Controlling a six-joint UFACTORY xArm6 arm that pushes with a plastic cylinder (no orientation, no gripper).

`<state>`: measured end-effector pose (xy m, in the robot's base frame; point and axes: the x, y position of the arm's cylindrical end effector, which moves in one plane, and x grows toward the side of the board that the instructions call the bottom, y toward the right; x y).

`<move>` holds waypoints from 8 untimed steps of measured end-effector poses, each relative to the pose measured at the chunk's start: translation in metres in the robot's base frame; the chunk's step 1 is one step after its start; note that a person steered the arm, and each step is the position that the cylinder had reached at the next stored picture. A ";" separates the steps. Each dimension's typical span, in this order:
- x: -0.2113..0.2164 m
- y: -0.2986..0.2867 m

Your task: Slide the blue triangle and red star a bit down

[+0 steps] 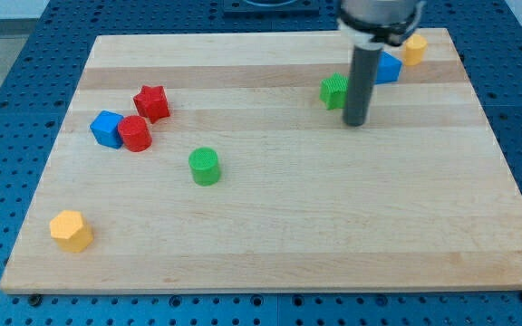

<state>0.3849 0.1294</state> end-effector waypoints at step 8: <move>-0.124 0.004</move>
<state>0.2612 0.1334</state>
